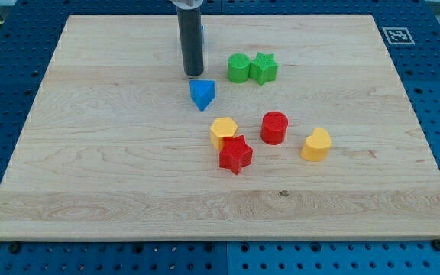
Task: Slightly move the green blocks down
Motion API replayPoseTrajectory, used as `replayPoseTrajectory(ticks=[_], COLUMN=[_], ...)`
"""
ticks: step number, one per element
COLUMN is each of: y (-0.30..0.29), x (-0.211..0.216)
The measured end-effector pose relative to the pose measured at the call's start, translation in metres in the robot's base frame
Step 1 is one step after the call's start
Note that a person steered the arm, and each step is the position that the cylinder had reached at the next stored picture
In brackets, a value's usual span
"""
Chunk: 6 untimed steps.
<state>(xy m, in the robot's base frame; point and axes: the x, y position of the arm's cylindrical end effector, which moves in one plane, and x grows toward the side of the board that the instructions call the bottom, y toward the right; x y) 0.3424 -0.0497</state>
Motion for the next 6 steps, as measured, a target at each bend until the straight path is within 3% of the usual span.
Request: replayPoseTrajectory(ticks=[1,3,4,6], y=[0.004,0.083,0.083,0.028], x=[-0.005,-0.023,-0.021,-0.004])
